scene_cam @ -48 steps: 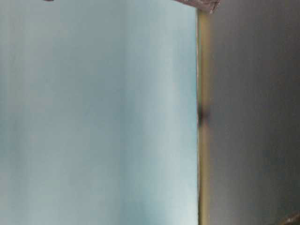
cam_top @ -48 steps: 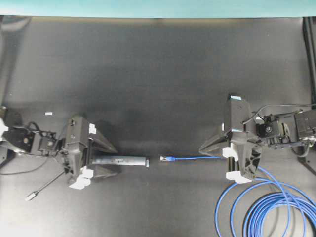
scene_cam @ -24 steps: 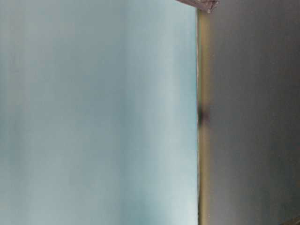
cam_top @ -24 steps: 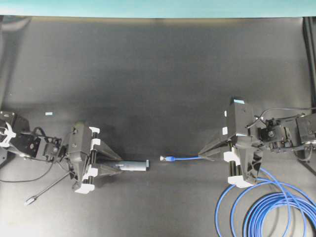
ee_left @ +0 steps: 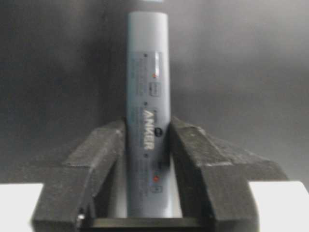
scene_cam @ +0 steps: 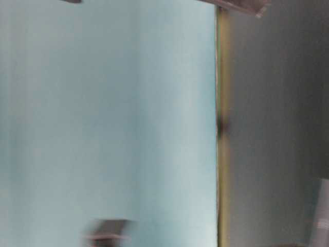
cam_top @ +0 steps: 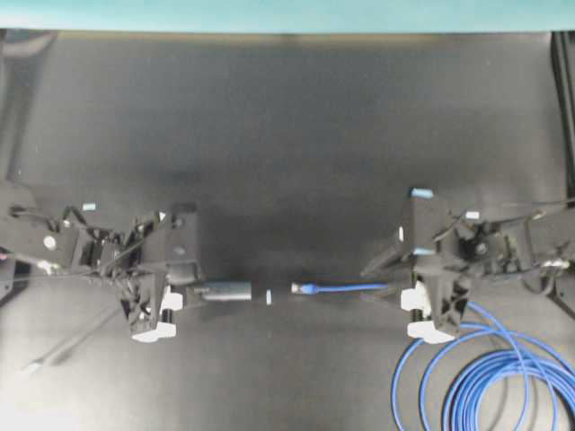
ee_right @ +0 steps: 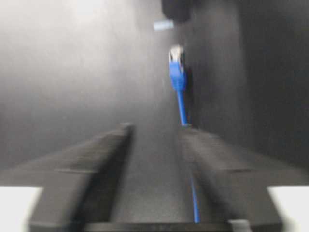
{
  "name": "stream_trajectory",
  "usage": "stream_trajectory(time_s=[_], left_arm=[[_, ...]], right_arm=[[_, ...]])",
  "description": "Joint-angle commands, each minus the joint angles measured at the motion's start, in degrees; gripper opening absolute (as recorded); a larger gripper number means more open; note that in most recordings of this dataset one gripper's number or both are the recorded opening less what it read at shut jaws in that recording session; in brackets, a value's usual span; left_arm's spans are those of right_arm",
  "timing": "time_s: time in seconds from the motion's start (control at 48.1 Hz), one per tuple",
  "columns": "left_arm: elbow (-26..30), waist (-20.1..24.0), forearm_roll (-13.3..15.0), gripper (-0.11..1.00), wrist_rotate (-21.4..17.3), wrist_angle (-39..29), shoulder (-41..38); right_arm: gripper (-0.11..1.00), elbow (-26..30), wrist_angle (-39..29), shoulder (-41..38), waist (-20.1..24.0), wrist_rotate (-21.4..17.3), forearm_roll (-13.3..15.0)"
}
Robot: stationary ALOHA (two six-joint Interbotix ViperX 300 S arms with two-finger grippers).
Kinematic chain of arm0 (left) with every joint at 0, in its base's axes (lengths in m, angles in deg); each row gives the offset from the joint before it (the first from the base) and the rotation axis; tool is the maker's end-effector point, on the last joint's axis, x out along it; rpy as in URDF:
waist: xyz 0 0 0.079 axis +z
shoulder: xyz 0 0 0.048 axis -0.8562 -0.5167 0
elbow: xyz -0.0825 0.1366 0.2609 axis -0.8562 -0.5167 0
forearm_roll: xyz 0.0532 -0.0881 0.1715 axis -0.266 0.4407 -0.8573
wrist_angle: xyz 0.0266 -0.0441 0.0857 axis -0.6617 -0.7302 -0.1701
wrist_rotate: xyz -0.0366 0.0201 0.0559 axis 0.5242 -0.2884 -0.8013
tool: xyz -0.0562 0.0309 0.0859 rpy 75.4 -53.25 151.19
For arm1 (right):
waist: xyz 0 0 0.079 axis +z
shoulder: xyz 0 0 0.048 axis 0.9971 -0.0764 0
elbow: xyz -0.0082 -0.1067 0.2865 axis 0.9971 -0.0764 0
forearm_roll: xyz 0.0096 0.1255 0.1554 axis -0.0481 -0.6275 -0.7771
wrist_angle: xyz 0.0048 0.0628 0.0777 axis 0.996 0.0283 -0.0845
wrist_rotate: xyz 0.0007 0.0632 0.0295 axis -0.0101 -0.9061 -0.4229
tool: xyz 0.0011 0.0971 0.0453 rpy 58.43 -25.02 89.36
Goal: Insert the LAN cable into the hub.
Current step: 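Lower both grippers and close left on hub, right on blue cable, then lift the grey hub and blue cable plug off the table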
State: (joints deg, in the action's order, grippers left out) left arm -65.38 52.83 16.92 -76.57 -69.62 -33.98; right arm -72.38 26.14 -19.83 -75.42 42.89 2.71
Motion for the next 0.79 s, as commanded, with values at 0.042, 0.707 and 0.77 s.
stream_trajectory(time_s=[0.042,0.707,0.77], left_arm=[[5.63,0.09,-0.18,0.29,-1.58,-8.88,3.34],[9.84,0.18,-0.26,0.29,-1.49,-16.79,2.46],[9.84,0.18,-0.18,0.29,-1.32,-16.79,2.46]], right_arm=[[0.63,0.44,3.08,-3.16,-0.18,-0.09,0.18],[0.68,7.82,14.33,-20.21,-1.93,3.96,0.44],[0.68,8.09,14.5,-21.01,-1.93,4.04,0.44]])
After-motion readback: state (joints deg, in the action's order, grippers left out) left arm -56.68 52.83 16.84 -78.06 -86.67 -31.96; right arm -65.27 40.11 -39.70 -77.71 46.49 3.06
